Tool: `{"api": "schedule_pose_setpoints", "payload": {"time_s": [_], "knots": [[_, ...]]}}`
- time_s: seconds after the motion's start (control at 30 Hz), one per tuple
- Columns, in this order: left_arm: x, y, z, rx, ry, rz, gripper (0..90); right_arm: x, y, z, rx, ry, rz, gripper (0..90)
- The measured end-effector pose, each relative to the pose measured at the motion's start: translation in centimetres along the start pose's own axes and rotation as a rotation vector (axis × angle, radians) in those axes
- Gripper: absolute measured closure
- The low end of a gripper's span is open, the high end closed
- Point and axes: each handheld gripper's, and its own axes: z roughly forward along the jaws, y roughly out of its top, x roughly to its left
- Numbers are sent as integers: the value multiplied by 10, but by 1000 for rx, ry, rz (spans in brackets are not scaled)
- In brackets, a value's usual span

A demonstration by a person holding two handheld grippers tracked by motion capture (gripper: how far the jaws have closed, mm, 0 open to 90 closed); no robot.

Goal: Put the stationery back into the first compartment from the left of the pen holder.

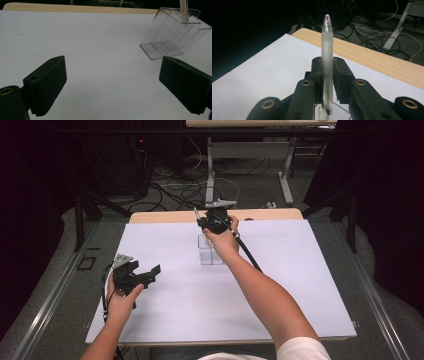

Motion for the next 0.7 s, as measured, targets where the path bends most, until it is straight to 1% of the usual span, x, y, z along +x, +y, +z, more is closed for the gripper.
{"api": "schedule_pose_setpoints", "payload": {"time_s": [0.17, 0.43, 0.6, 0.7], "knots": [[0, 0, 0, 2, -1, 2, 76, 1, -4, 2, 4, 7, 6, 792], [0, 0, 1, 6, -2, 3, 76, -3, -14, 5, 21, 10, 18, 792], [0, 0, 1, 10, -1, 6, 77, -4, -18, 5, 23, 9, 18, 792], [0, 0, 1, 10, -1, 5, 76, -4, -20, 5, 30, 16, 27, 791]]}}
